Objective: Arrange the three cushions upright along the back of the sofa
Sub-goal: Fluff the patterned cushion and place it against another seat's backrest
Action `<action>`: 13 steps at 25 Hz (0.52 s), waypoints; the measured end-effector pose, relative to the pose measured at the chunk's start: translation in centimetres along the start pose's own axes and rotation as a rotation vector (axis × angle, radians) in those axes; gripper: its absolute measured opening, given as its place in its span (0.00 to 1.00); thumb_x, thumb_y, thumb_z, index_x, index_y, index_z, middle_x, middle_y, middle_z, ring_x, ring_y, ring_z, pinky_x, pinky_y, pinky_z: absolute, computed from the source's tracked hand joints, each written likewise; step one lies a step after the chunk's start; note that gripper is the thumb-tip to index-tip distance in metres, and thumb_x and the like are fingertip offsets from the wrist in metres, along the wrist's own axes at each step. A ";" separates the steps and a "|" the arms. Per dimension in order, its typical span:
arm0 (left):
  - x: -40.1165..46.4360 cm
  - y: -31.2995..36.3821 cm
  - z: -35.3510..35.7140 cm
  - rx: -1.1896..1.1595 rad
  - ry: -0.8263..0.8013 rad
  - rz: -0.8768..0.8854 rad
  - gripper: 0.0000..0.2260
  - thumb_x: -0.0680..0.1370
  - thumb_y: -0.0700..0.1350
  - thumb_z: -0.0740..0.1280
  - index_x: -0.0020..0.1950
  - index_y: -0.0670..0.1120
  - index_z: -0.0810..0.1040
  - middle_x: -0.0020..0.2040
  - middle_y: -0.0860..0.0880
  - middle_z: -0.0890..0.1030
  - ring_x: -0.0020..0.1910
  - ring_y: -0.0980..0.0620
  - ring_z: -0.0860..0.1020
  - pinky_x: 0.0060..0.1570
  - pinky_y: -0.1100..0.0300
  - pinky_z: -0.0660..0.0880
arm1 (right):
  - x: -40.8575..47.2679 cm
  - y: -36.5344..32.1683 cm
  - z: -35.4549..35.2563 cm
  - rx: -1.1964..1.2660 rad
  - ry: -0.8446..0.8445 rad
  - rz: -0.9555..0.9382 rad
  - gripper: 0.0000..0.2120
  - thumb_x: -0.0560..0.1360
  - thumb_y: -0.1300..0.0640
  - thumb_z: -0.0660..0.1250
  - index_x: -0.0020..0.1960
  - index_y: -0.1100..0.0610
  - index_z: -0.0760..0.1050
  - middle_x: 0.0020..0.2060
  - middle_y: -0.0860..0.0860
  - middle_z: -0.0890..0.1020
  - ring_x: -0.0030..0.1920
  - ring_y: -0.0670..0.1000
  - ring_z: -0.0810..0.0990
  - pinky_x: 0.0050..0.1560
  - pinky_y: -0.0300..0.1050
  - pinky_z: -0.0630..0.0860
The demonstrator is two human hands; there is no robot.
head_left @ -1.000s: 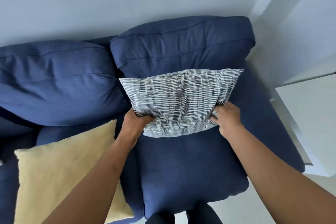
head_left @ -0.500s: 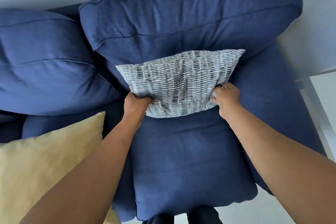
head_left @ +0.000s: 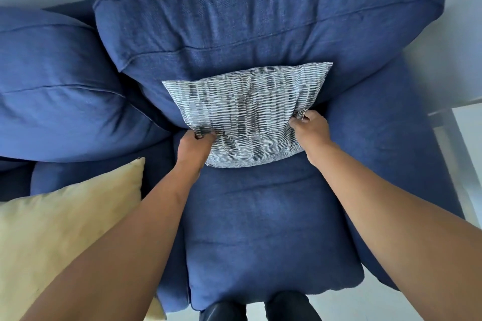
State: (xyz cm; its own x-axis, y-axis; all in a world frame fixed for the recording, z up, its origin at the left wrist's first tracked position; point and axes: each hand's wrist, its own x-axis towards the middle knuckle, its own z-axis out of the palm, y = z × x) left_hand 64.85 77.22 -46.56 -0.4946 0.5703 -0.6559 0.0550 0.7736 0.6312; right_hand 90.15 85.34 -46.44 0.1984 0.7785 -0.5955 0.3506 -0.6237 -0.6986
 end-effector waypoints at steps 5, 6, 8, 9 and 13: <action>-5.2 -0.4 -0.2 0.074 -0.045 0.045 0.20 0.78 0.52 0.69 0.69 0.49 0.80 0.64 0.51 0.83 0.61 0.49 0.81 0.62 0.52 0.78 | -5.3 -0.3 -0.7 -0.006 -0.086 -0.057 0.27 0.79 0.54 0.68 0.77 0.60 0.70 0.72 0.56 0.77 0.70 0.53 0.78 0.72 0.55 0.75; -6.3 -0.5 -0.5 0.079 -0.044 0.051 0.22 0.79 0.52 0.69 0.72 0.48 0.78 0.67 0.51 0.82 0.64 0.50 0.80 0.65 0.51 0.76 | -6.5 -0.7 -0.8 -0.029 -0.114 -0.081 0.27 0.80 0.55 0.68 0.77 0.60 0.69 0.74 0.57 0.76 0.71 0.53 0.77 0.73 0.54 0.73; -8.6 -0.5 -1.7 0.105 -0.026 0.105 0.17 0.79 0.54 0.68 0.66 0.52 0.81 0.63 0.50 0.83 0.61 0.51 0.80 0.64 0.53 0.75 | -9.0 -1.5 -0.9 -0.117 -0.155 -0.152 0.26 0.81 0.54 0.67 0.77 0.60 0.69 0.76 0.58 0.74 0.75 0.54 0.74 0.75 0.52 0.69; -9.8 -0.6 -2.5 0.138 -0.007 0.132 0.14 0.79 0.54 0.68 0.63 0.54 0.82 0.62 0.50 0.83 0.61 0.50 0.80 0.62 0.56 0.73 | -10.2 -2.0 -1.0 -0.174 -0.175 -0.196 0.27 0.82 0.53 0.66 0.78 0.61 0.67 0.77 0.58 0.72 0.77 0.54 0.71 0.77 0.52 0.67; -14.3 -1.5 -6.3 0.244 0.119 0.200 0.27 0.82 0.52 0.66 0.80 0.46 0.68 0.78 0.49 0.71 0.75 0.48 0.70 0.69 0.59 0.65 | -15.0 -3.5 -0.5 -0.422 -0.219 -0.408 0.31 0.83 0.48 0.62 0.81 0.61 0.61 0.80 0.57 0.67 0.80 0.57 0.65 0.78 0.51 0.60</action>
State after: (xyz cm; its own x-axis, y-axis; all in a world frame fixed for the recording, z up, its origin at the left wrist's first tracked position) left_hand 66.32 66.13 -35.55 -0.5502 0.6923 -0.4669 0.3603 0.7012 0.6152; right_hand 86.43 75.86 -34.83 -0.2048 0.8876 -0.4125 0.6988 -0.1624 -0.6966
